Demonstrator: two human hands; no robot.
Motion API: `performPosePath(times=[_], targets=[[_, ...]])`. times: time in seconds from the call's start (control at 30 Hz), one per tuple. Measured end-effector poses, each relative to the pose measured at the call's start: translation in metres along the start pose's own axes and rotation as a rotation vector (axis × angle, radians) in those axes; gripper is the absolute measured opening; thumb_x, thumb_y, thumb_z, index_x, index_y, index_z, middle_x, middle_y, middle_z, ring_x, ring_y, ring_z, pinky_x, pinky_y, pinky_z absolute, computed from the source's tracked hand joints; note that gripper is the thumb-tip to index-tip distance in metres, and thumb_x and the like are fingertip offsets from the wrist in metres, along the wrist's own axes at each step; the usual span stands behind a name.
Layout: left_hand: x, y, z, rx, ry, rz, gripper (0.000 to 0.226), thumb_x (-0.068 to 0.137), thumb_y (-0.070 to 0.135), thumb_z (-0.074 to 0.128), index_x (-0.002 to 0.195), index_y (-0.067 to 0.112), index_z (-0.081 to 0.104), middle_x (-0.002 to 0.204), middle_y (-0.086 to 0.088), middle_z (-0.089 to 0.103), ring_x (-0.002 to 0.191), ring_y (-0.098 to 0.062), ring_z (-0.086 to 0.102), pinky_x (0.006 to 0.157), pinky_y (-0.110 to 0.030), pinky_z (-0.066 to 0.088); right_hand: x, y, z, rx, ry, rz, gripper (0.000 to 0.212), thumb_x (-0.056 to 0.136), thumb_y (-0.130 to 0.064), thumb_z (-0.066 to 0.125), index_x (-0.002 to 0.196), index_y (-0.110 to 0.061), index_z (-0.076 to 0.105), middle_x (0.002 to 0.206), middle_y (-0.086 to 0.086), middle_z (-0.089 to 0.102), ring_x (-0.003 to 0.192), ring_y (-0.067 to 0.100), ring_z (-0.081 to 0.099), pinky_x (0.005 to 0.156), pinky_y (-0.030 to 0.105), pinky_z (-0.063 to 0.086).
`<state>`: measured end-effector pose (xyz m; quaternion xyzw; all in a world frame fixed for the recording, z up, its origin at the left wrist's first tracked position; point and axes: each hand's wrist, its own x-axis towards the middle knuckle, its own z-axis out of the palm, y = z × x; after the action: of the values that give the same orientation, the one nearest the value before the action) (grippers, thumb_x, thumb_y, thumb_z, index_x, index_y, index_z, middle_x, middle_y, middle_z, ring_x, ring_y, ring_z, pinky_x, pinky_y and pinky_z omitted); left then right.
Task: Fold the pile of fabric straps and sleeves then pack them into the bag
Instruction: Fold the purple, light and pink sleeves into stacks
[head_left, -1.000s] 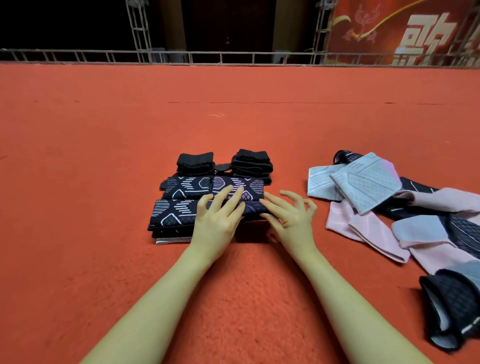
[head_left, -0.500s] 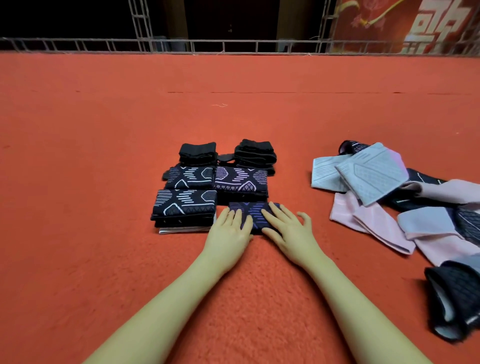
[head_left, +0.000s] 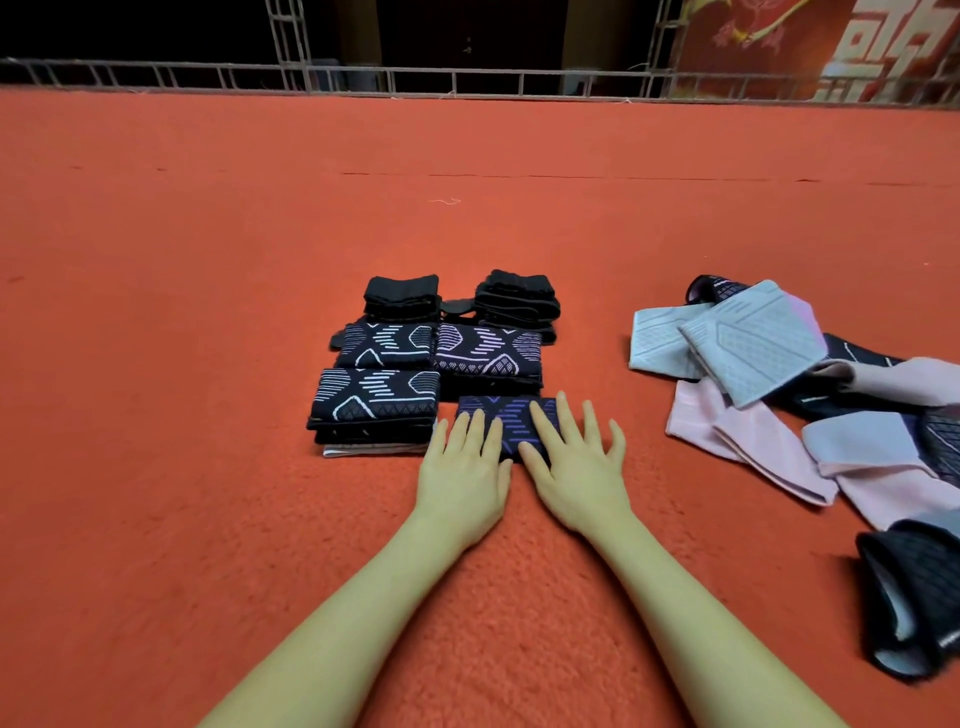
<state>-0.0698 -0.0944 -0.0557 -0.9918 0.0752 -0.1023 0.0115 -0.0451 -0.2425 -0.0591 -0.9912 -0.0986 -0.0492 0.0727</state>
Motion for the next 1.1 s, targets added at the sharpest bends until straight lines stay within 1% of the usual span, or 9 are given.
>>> performPosePath(times=[0.1, 0.17, 0.3, 0.47, 0.57, 0.63, 0.73, 0.9, 1.1], targets=[[-0.005, 0.002, 0.0, -0.071, -0.01, 0.01, 0.084, 0.081, 0.052, 0.0, 0.149, 0.013, 0.029, 0.154, -0.012, 0.029, 0.144, -0.024, 0.023, 0.118, -0.044, 0.005, 0.0, 0.0, -0.003, 0.021, -0.049, 0.013, 0.059, 0.096, -0.06, 0.015, 0.151, -0.04, 0.009, 0.161, 0.002, 0.009, 0.147, 0.02, 0.0, 0.113, 0.047, -0.004], [-0.008, 0.001, -0.001, -0.123, 0.01, -0.002, 0.087, 0.077, 0.054, -0.002, 0.151, 0.015, 0.022, 0.158, -0.009, 0.02, 0.146, -0.022, 0.014, 0.117, -0.041, -0.002, 0.0, 0.001, -0.005, 0.062, -0.06, -0.023, 0.055, 0.099, -0.054, 0.021, 0.151, -0.039, 0.011, 0.16, -0.001, 0.013, 0.147, 0.013, 0.003, 0.113, 0.047, -0.002], [-0.008, 0.0, -0.001, -0.108, 0.119, -0.036, 0.064, 0.079, 0.04, 0.031, 0.124, 0.006, 0.062, 0.129, -0.014, 0.06, 0.121, -0.029, 0.056, 0.105, -0.044, 0.02, 0.002, 0.0, -0.006, 0.06, -0.077, -0.092, 0.051, 0.101, -0.051, 0.019, 0.15, -0.043, 0.01, 0.16, -0.006, 0.013, 0.147, 0.014, 0.002, 0.113, 0.048, 0.001], [-0.01, 0.001, -0.002, -0.13, 0.092, -0.036, 0.059, 0.078, 0.037, 0.034, 0.117, 0.01, 0.068, 0.122, -0.009, 0.065, 0.114, -0.026, 0.061, 0.096, -0.048, 0.045, -0.001, -0.004, -0.003, -0.012, -0.063, 0.007, 0.055, 0.095, -0.06, 0.009, 0.149, -0.048, 0.008, 0.159, 0.012, 0.014, 0.146, 0.029, 0.006, 0.113, 0.046, 0.003], [-0.011, -0.001, 0.0, -0.129, 0.077, -0.022, 0.059, 0.077, 0.037, 0.034, 0.117, 0.01, 0.068, 0.122, -0.01, 0.065, 0.114, -0.027, 0.061, 0.1, -0.047, 0.04, -0.007, -0.007, -0.003, -0.019, -0.039, 0.033, 0.074, 0.079, -0.065, -0.007, 0.148, -0.047, 0.011, 0.157, 0.012, 0.019, 0.145, 0.028, 0.011, 0.111, 0.045, 0.005], [-0.01, -0.002, 0.001, -0.125, 0.103, -0.004, 0.059, 0.078, 0.036, 0.034, 0.117, 0.008, 0.067, 0.123, -0.012, 0.064, 0.115, -0.029, 0.06, 0.103, -0.047, 0.027, -0.013, -0.009, -0.003, -0.021, -0.013, 0.042, 0.072, 0.081, -0.062, -0.003, 0.149, -0.045, 0.014, 0.157, 0.01, 0.022, 0.144, 0.026, 0.015, 0.109, 0.043, 0.006], [-0.011, -0.002, -0.001, -0.122, 0.118, 0.043, 0.058, 0.078, 0.035, 0.033, 0.118, 0.008, 0.067, 0.124, -0.012, 0.063, 0.115, -0.029, 0.06, 0.103, -0.045, 0.024, -0.025, -0.012, -0.005, 0.016, 0.039, 0.055, 0.062, 0.089, -0.052, 0.015, 0.149, -0.038, 0.024, 0.155, 0.007, 0.028, 0.141, 0.026, 0.023, 0.104, 0.038, 0.008], [-0.02, 0.01, -0.008, -0.173, 0.119, 0.104, 0.058, 0.076, 0.035, 0.034, 0.117, 0.01, 0.067, 0.122, -0.01, 0.065, 0.113, -0.026, 0.061, 0.096, -0.045, 0.045, -0.049, 0.0, -0.007, 0.179, 0.234, 0.079, 0.054, 0.087, -0.038, 0.034, 0.135, -0.02, 0.052, 0.138, 0.007, 0.05, 0.125, 0.028, 0.044, 0.096, 0.037, 0.022], [-0.034, 0.058, -0.022, -0.238, 0.155, 0.233, 0.057, 0.075, 0.036, 0.035, 0.113, 0.009, 0.069, 0.119, -0.01, 0.066, 0.107, -0.026, 0.064, 0.088, -0.045, 0.05, -0.1, 0.041, -0.03, 0.225, 0.409, 0.095, 0.05, 0.084, -0.037, 0.034, 0.117, -0.013, 0.063, 0.12, 0.004, 0.06, 0.109, 0.023, 0.047, 0.085, 0.03, 0.021]])
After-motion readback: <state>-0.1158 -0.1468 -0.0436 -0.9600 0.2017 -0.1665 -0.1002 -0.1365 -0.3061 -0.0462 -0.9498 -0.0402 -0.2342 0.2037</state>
